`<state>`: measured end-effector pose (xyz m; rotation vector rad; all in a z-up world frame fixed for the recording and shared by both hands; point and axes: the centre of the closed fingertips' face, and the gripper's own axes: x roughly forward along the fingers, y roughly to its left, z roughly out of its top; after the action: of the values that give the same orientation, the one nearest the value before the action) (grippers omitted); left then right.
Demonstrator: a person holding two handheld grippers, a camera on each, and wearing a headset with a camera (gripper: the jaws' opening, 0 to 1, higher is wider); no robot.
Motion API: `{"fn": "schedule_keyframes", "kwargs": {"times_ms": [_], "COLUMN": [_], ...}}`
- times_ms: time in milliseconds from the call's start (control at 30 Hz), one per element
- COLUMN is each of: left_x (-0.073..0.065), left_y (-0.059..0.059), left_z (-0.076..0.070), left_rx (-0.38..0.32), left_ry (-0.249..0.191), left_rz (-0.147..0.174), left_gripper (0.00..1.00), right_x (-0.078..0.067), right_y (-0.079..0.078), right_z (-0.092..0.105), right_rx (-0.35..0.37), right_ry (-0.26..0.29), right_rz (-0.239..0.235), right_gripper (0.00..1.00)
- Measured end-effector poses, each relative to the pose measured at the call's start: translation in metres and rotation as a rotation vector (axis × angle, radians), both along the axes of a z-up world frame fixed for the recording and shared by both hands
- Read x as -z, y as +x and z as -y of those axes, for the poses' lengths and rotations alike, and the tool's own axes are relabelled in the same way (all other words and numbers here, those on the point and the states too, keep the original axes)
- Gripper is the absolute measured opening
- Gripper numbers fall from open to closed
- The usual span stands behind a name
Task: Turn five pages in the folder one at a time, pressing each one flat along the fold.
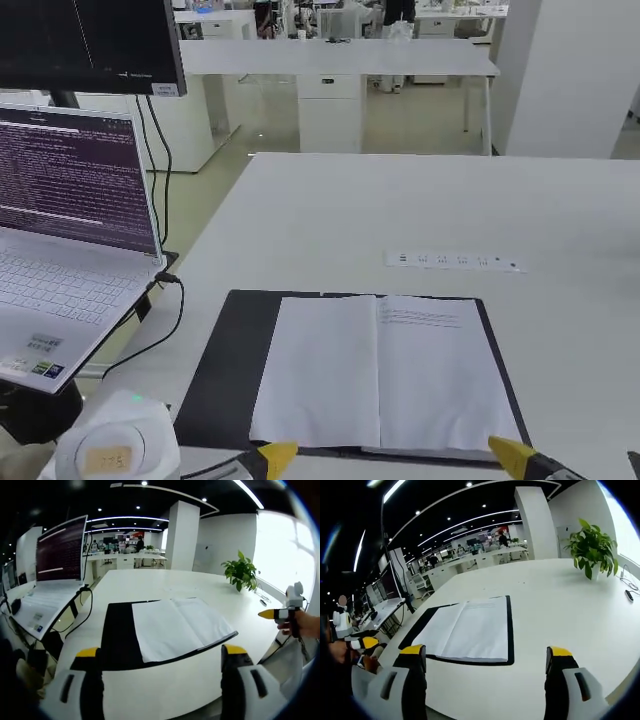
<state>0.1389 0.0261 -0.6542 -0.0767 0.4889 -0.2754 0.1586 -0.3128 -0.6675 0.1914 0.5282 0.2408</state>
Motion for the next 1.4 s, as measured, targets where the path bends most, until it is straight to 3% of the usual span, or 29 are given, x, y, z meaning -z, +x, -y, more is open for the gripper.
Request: {"fn": "schedule_keyframes", "kwargs": {"times_ms": [200,433,933,1333,1400], "left_x": [-0.006,-0.003,-0.002,0.005,0.010], "left_y": [0.005,0.007,0.010,0.021,0.023], "left_z": [0.002,0.006,0.008,0.013,0.015], "left_rx": [0.002,0.010,0.017,0.035,0.048], "left_ry": [0.000,-0.002,0.008,0.018,0.024], "left_rz": [0.018,0.003,0.003,-0.001,-0.015], "left_gripper": [0.99,0.99,0.99,0.96,0.95], "right_x": [-0.003,-0.001,-0.005,-0.001,0.000], "right_y": [0.001,0.001,0.005,0.008,0.008], "right_z": [-0.001,-0.002,0.002,0.003,0.003], "right_rx": [0.000,-0.001,0.002,0.012,0.012], "right_ry": [0.011,0.005,0.002,0.016,0.018], "right_rz": [0.008,-0.003,0.014,0.003,0.001], "right_gripper": [0.97,0.96,0.93,0.91,0.90]}}
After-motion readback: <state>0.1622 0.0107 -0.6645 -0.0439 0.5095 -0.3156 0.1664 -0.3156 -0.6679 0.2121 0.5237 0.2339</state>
